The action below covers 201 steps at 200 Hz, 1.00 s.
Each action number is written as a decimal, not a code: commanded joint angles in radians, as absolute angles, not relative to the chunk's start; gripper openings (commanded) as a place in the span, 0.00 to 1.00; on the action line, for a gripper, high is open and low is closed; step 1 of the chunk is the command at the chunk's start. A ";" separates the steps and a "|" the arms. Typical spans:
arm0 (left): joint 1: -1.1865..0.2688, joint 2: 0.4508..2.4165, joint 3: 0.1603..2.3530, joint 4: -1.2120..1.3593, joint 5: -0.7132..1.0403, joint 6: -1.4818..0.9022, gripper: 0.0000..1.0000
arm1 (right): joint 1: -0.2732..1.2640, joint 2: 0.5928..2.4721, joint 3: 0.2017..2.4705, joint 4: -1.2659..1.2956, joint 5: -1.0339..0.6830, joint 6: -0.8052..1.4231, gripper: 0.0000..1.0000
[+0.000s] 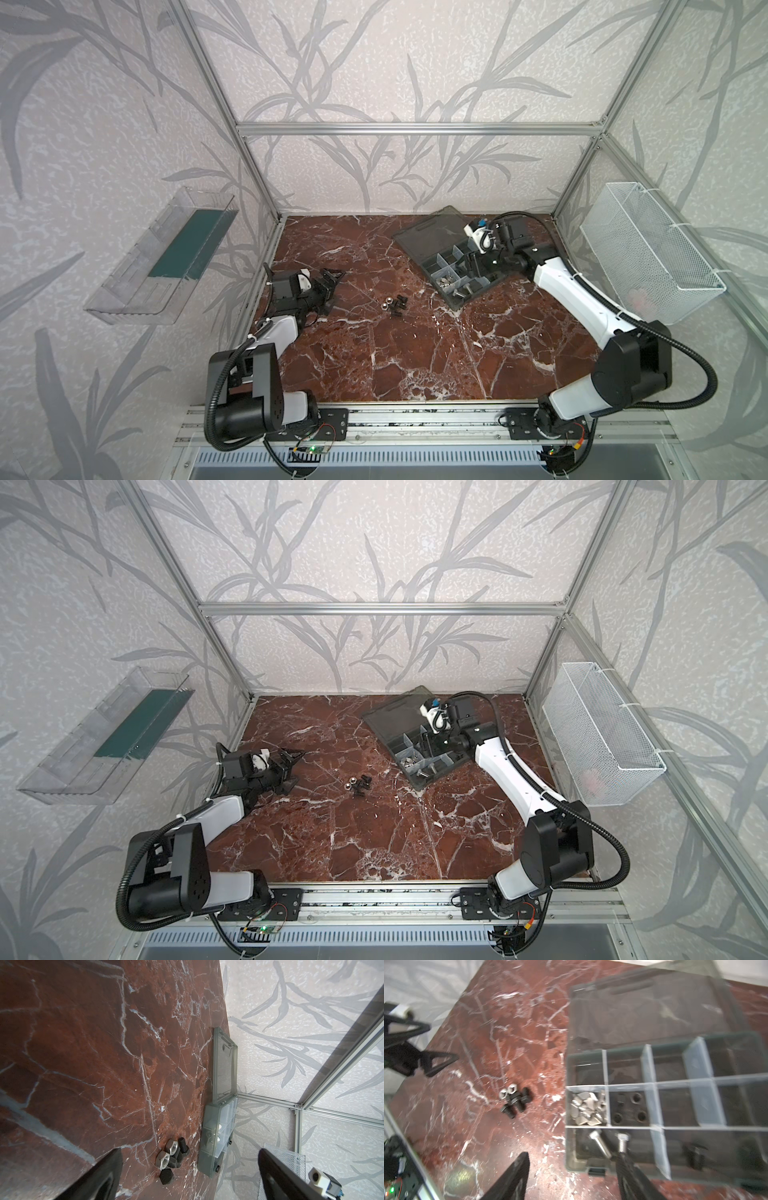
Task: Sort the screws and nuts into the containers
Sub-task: 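Lower the black bolt toward an organizer compartment with the right gripper, then open the right gripper and move it back over the bolt pile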
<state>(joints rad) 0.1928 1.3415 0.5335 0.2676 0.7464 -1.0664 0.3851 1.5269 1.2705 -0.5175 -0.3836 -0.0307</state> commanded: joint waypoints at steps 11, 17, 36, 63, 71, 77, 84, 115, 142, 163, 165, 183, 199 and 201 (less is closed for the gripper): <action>0.200 1.344 0.539 0.295 0.770 -1.083 0.99 | 0.550 1.583 1.194 -0.404 -0.393 -0.140 0.67; 0.199 1.345 0.537 0.295 0.770 -1.083 0.99 | 0.574 1.600 1.187 -0.370 -0.388 -0.137 0.67; 0.200 1.351 0.541 0.286 0.781 -1.081 0.99 | 0.639 1.669 1.186 -0.301 -0.395 -0.128 0.67; 0.201 1.364 0.546 0.281 0.795 -1.078 1.00 | 0.712 1.795 1.244 -0.289 -0.362 -0.143 0.67; 0.199 1.365 0.546 0.282 0.796 -1.078 1.00 | 0.729 1.830 1.263 -0.290 -0.360 -0.150 0.67; 0.201 1.364 0.546 0.282 0.796 -1.079 1.00 | 0.738 1.854 1.279 -0.290 -0.353 -0.152 0.67; 0.200 1.364 0.546 0.282 0.797 -1.079 0.99 | 0.750 1.881 1.300 -0.297 -0.346 -0.154 0.67; 0.200 1.351 0.547 0.263 0.792 -1.068 0.99 | 0.796 1.978 1.377 -0.335 -0.307 -0.167 0.67; 0.200 1.348 0.548 0.256 0.789 -1.064 1.00 | 0.818 2.026 1.419 -0.353 -0.275 -0.162 0.67; 0.200 1.346 0.548 0.255 0.789 -1.063 0.99 | 0.821 2.048 1.440 -0.363 -0.262 -0.147 0.67; 0.201 1.345 0.548 0.255 0.790 -1.063 0.99 | 0.821 2.050 1.442 -0.365 -0.262 -0.147 0.66; 0.200 1.346 0.547 0.254 0.787 -1.063 0.99 | 0.824 2.064 1.451 -0.364 -0.272 -0.140 0.66; 0.200 1.347 0.546 0.253 0.788 -1.062 1.00 | 0.827 2.077 1.455 -0.366 -0.280 -0.140 0.66; 0.199 1.347 0.546 0.252 0.789 -1.062 1.00 | 0.826 2.079 1.456 -0.367 -0.280 -0.140 0.66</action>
<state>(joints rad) 0.1928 1.3575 0.5335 0.2565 0.7795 -1.0695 0.8211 2.0460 1.4281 -0.3367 -0.2817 -0.1463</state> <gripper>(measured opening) 0.994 0.658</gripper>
